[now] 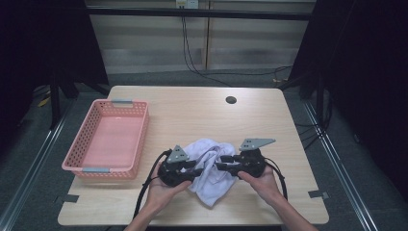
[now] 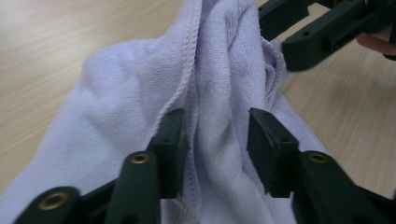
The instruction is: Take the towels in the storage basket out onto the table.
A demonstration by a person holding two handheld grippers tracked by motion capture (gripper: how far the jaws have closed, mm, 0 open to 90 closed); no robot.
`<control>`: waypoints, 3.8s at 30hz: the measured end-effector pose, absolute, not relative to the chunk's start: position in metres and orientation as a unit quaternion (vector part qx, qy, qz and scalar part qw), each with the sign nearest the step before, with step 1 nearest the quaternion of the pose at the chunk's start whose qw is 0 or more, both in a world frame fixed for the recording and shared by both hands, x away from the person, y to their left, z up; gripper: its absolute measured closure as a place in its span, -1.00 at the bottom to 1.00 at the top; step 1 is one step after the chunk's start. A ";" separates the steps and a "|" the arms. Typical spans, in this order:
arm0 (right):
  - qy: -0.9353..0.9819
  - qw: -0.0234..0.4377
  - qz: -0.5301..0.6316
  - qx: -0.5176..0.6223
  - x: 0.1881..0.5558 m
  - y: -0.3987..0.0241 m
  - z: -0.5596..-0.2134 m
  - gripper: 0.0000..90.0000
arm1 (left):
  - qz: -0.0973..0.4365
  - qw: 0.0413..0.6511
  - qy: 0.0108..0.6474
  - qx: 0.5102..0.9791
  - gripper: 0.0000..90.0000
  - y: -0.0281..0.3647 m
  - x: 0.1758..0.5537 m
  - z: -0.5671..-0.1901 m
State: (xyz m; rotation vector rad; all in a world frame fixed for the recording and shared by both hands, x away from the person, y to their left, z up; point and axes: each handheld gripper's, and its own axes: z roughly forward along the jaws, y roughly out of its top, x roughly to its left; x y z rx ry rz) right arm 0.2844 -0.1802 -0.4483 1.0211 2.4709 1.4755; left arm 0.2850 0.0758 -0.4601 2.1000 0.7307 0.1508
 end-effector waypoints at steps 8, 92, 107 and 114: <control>0.794 0.086 0.482 0.360 0.289 -0.182 -0.448 0.90 | 0.075 0.445 0.314 0.836 0.88 0.092 0.292 -0.465; 0.766 0.125 0.449 0.442 0.331 -0.257 -0.458 0.67 | 0.030 0.545 0.279 0.790 0.80 0.139 0.299 -0.426; 0.769 0.112 0.448 0.442 0.330 -0.255 -0.462 0.64 | 0.020 0.458 0.261 0.850 0.70 0.082 0.310 -0.466; 0.761 0.114 0.457 0.446 0.330 -0.260 -0.459 0.63 | 0.021 0.514 0.260 0.817 0.72 0.101 0.307 -0.438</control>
